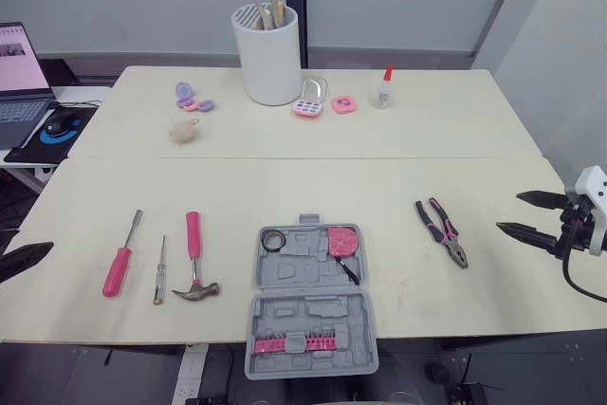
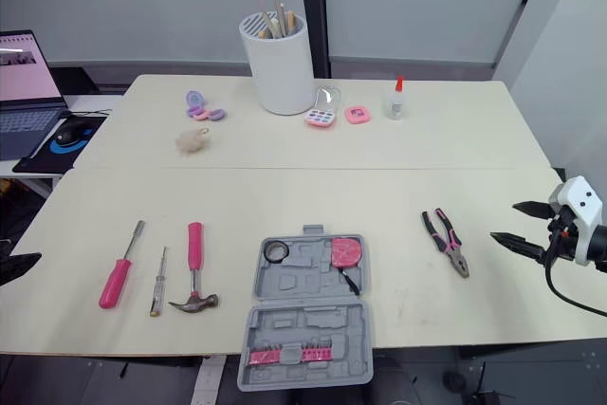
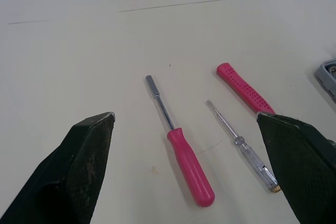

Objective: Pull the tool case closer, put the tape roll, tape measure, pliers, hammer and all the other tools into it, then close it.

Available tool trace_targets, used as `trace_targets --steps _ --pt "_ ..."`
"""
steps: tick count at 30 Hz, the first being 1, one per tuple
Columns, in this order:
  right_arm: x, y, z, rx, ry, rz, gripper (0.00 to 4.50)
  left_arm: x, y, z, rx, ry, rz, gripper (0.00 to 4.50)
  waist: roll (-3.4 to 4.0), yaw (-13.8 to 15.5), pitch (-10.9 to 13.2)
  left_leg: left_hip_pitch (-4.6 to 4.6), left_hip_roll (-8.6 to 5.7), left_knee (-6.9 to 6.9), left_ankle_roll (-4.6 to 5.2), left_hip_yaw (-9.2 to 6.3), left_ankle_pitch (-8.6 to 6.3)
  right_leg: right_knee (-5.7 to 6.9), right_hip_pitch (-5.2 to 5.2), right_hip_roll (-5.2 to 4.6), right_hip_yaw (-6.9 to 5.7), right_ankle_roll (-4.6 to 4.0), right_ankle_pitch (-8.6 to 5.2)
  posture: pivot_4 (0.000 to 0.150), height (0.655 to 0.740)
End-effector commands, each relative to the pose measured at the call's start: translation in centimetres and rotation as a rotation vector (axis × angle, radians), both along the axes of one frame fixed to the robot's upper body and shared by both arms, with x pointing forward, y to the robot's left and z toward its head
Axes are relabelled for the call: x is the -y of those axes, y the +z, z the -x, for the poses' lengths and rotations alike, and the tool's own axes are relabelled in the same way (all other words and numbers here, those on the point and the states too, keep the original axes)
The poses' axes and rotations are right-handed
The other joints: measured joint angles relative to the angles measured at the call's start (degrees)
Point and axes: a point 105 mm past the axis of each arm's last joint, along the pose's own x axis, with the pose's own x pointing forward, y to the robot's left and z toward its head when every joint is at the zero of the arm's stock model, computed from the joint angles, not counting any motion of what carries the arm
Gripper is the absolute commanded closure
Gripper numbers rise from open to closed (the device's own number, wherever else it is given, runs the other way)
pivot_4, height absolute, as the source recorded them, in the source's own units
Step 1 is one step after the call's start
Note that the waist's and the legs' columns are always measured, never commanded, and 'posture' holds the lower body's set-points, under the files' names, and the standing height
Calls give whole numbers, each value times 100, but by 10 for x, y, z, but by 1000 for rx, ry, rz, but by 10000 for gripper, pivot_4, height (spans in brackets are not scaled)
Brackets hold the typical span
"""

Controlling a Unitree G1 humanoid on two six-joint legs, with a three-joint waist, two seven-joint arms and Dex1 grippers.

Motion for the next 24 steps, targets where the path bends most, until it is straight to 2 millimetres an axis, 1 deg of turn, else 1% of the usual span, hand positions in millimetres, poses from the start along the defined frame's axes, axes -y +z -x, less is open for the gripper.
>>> trace_targets --steps 1,4,6,9,12,13,14,15,18,20,22,24 --pt "6 13 1 60 -21 19 167 4 11 -5 38 -16 -22 0 0 1 0 0 0 0 0 0 0 0 0 0 0 0 0 1500 7400" --pt "7 11 2 69 -39 13 167 6 11 -7 47 -22 -26 0 0 -3 0 1 0 1 0 1 0 1 1 0 1 0 0 1500 7400" --pt "7 10 3 77 -46 14 167 14 14 -12 70 -53 -36 0 0 -2 0 2 0 1 0 1 0 1 1 0 2 0 0 1500 7400" --pt "6 7 6 83 -58 11 167 37 26 -25 124 -144 -40 0 -2 3 -2 1 -1 1 0 0 0 1 3 0 -1 0 0 1500 7400" --pt "0 0 13 64 -60 -8 167 68 34 -40 174 -252 -38 0 -4 15 -3 0 -1 2 0 -3 0 0 9 1 -4 1 0 1500 7400" --pt "-3 -3 16 59 -65 -18 167 89 35 -47 191 -315 -38 0 -3 23 -3 1 -3 4 0 -5 0 0 15 1 -6 1 0 1500 7400" --pt "-4 -5 17 57 -71 -23 167 103 37 -50 203 -357 -37 0 -2 27 -3 1 -5 4 -1 -5 0 -1 16 0 -5 2 0 1500 7400" --pt "-5 -8 19 61 -82 -17 167 123 40 -55 222 -421 -34 0 -2 29 -3 3 -6 5 -1 -8 0 0 21 -1 -3 2 0 1500 7400" --pt "-9 -14 25 58 -95 -15 167 166 47 -62 264 -546 -16 0 -3 29 -4 1 -8 11 -1 -13 0 -2 25 0 -3 10 -1 1500 7400" --pt "-15 -18 32 37 -82 -24 167 199 53 -65 294 -639 2 0 -3 29 -4 1 -7 12 -1 -15 0 -1 25 4 -4 11 -1 1500 7400" --pt "-18 -22 38 32 -85 -21 167 236 53 -62 304 -763 25 0 -3 24 -4 2 -6 12 -1 -15 0 -1 26 9 -3 13 -2 1500 7400" --pt "-23 -28 46 22 -90 -26 167 280 55 -53 326 -920 45 0 -1 16 -5 6 -7 13 -1 -15 0 -1 32 13 0 15 -3 1500 7400"
